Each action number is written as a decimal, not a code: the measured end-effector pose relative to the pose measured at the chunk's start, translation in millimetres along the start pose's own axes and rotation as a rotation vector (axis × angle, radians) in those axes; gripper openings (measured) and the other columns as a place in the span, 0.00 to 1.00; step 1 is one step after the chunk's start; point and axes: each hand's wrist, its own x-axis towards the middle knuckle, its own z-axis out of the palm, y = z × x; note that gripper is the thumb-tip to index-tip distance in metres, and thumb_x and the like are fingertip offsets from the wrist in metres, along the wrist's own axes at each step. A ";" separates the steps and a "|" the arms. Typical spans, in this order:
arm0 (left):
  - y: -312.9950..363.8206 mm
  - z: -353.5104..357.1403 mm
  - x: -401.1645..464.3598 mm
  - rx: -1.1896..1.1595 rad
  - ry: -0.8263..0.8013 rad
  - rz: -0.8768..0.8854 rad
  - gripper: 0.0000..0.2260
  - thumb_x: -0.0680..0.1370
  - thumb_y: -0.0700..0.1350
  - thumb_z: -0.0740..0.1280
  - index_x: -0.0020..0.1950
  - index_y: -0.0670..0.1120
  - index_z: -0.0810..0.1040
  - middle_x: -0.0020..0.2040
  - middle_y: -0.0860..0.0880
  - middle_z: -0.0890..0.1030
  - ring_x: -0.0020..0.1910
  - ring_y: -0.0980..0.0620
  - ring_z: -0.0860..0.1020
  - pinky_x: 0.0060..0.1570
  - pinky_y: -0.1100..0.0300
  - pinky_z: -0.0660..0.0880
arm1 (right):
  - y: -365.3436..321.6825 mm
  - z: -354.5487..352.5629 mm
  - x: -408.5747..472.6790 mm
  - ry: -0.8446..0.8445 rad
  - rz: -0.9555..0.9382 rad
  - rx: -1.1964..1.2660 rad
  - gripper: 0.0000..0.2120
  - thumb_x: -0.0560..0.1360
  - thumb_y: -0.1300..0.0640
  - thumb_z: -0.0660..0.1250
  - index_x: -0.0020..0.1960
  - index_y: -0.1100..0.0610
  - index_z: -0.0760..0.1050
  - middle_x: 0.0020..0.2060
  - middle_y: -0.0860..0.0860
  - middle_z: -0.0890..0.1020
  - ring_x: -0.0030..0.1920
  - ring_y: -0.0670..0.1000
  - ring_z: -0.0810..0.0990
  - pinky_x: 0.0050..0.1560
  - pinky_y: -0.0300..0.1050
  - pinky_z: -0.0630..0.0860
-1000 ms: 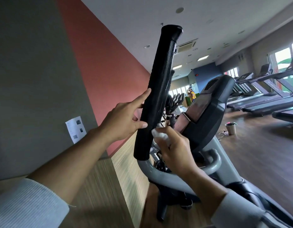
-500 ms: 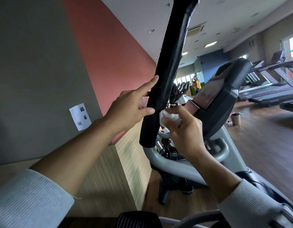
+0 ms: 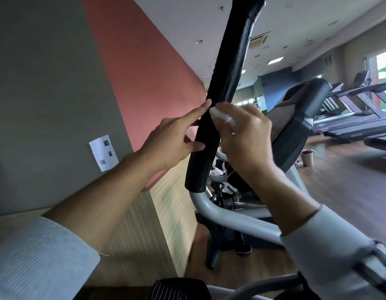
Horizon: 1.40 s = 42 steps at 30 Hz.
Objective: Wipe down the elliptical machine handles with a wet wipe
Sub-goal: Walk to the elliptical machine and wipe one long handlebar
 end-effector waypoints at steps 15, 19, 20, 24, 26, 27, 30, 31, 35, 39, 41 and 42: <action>-6.4 6.2 -15.6 0.118 -0.104 -0.059 0.54 0.66 0.51 0.79 0.68 0.78 0.39 0.59 0.50 0.79 0.47 0.51 0.81 0.52 0.46 0.79 | 24.1 -8.0 -48.6 0.021 0.061 0.073 0.09 0.74 0.60 0.72 0.53 0.51 0.82 0.41 0.43 0.76 0.38 0.40 0.71 0.44 0.23 0.65; -7.7 7.1 -16.8 0.089 -0.090 -0.073 0.53 0.66 0.51 0.79 0.69 0.79 0.41 0.58 0.55 0.79 0.47 0.53 0.80 0.53 0.47 0.78 | 22.7 3.9 -23.9 -0.029 0.129 0.121 0.09 0.75 0.56 0.69 0.55 0.49 0.79 0.42 0.48 0.81 0.40 0.45 0.78 0.45 0.35 0.71; -7.2 7.4 -17.2 0.088 -0.090 -0.074 0.53 0.67 0.50 0.79 0.69 0.79 0.41 0.58 0.55 0.79 0.47 0.53 0.80 0.53 0.47 0.78 | 22.9 8.3 -29.0 -0.044 0.123 0.151 0.09 0.75 0.58 0.69 0.54 0.50 0.79 0.42 0.48 0.81 0.40 0.44 0.78 0.44 0.34 0.71; -4.3 7.4 -18.6 0.082 -0.088 -0.073 0.53 0.67 0.48 0.79 0.69 0.79 0.42 0.59 0.57 0.78 0.46 0.51 0.81 0.53 0.47 0.79 | 34.8 15.9 -74.9 -0.130 0.046 0.235 0.08 0.75 0.63 0.70 0.52 0.53 0.81 0.45 0.45 0.81 0.45 0.45 0.80 0.44 0.41 0.78; -3.0 7.2 -18.8 0.083 -0.091 -0.078 0.53 0.67 0.48 0.79 0.69 0.79 0.42 0.58 0.59 0.77 0.45 0.51 0.82 0.53 0.47 0.79 | 41.3 17.2 -105.9 -0.271 0.017 0.250 0.08 0.75 0.63 0.70 0.51 0.52 0.81 0.47 0.46 0.81 0.47 0.45 0.80 0.44 0.43 0.78; -2.4 7.5 -19.2 0.091 -0.085 -0.080 0.53 0.67 0.48 0.79 0.69 0.79 0.41 0.58 0.58 0.78 0.45 0.51 0.82 0.53 0.47 0.79 | 41.8 16.2 -117.3 -0.324 0.034 0.278 0.08 0.74 0.63 0.70 0.50 0.52 0.82 0.46 0.45 0.81 0.46 0.44 0.80 0.44 0.40 0.76; -4.2 9.7 -23.4 0.136 -0.069 -0.071 0.51 0.69 0.51 0.78 0.70 0.78 0.41 0.57 0.50 0.81 0.45 0.51 0.81 0.51 0.46 0.80 | 43.5 11.3 -115.5 -0.270 0.140 0.320 0.02 0.74 0.56 0.72 0.47 0.51 0.80 0.40 0.42 0.81 0.40 0.42 0.80 0.39 0.34 0.73; -5.9 11.4 -26.8 0.149 -0.055 -0.058 0.49 0.70 0.52 0.77 0.70 0.77 0.41 0.57 0.51 0.81 0.45 0.53 0.81 0.51 0.47 0.80 | 42.3 8.5 -105.1 -0.225 0.208 0.324 0.02 0.75 0.56 0.72 0.47 0.51 0.80 0.38 0.43 0.82 0.37 0.41 0.80 0.36 0.34 0.72; -11.9 18.1 -41.0 0.158 -0.043 -0.041 0.46 0.71 0.54 0.75 0.72 0.75 0.42 0.64 0.60 0.77 0.46 0.57 0.80 0.53 0.49 0.79 | 28.2 -0.4 -62.2 -0.178 0.329 0.445 0.05 0.76 0.60 0.70 0.51 0.58 0.79 0.33 0.48 0.80 0.24 0.39 0.76 0.25 0.30 0.69; -15.1 20.9 -46.7 0.144 -0.074 -0.058 0.48 0.70 0.53 0.76 0.72 0.75 0.42 0.64 0.59 0.77 0.47 0.57 0.80 0.54 0.50 0.79 | 24.5 8.2 -71.6 -0.203 0.341 0.474 0.04 0.77 0.61 0.69 0.51 0.59 0.77 0.33 0.50 0.80 0.26 0.39 0.77 0.27 0.31 0.72; -16.3 20.9 -45.1 0.125 -0.087 -0.060 0.49 0.69 0.52 0.77 0.72 0.76 0.42 0.64 0.58 0.78 0.46 0.57 0.80 0.55 0.50 0.78 | 33.2 15.2 -93.6 -0.267 0.329 0.422 0.02 0.76 0.60 0.70 0.48 0.57 0.78 0.35 0.47 0.81 0.31 0.41 0.78 0.31 0.35 0.74; -16.9 20.2 -44.3 0.107 -0.098 -0.063 0.49 0.69 0.51 0.78 0.71 0.76 0.43 0.64 0.57 0.78 0.47 0.58 0.81 0.55 0.50 0.78 | 36.6 17.4 -104.9 -0.313 0.315 0.390 0.02 0.75 0.59 0.70 0.47 0.56 0.78 0.36 0.44 0.82 0.34 0.40 0.79 0.34 0.34 0.73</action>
